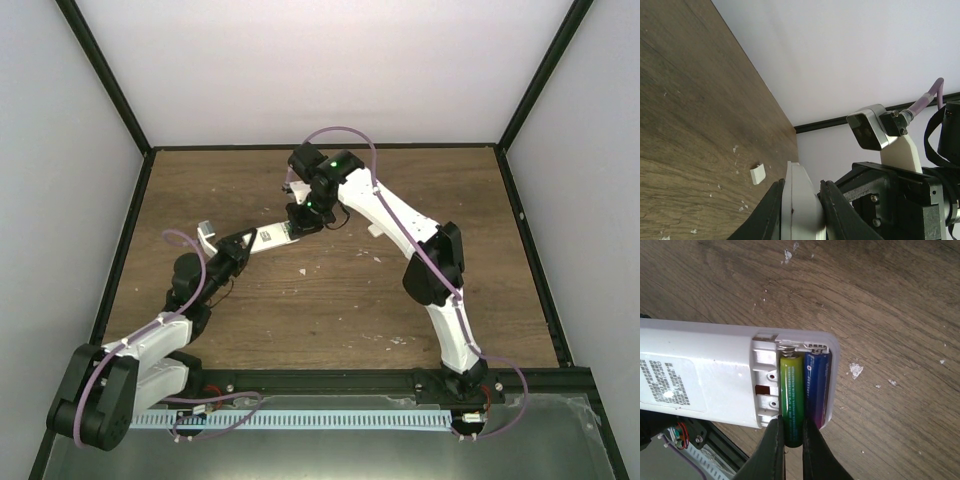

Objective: Load the batteries into the remote control

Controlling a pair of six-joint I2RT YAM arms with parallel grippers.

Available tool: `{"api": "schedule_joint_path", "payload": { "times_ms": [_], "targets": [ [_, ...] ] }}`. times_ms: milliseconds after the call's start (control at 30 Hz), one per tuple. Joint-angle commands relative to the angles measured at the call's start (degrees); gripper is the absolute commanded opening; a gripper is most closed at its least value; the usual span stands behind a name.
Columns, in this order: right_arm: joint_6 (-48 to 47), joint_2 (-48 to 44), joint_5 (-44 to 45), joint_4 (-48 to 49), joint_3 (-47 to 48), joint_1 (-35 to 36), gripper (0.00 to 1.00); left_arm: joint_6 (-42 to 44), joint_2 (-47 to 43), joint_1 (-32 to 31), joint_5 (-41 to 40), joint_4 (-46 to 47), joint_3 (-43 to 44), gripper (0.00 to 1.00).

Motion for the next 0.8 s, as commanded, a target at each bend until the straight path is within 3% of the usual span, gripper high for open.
{"api": "schedule_joint_path", "payload": {
  "times_ms": [0,767],
  "targets": [
    [0.31,1.13,0.65,1.12,2.90,-0.18,0.03,-1.27,-0.25,-0.36,0.61,4.56,2.11,0.00],
    [-0.17,-1.44,2.41,2.48,3.42,-0.53,0.14,-1.80,-0.43,-0.32,0.16,3.82,2.52,0.00]
  ]
}}
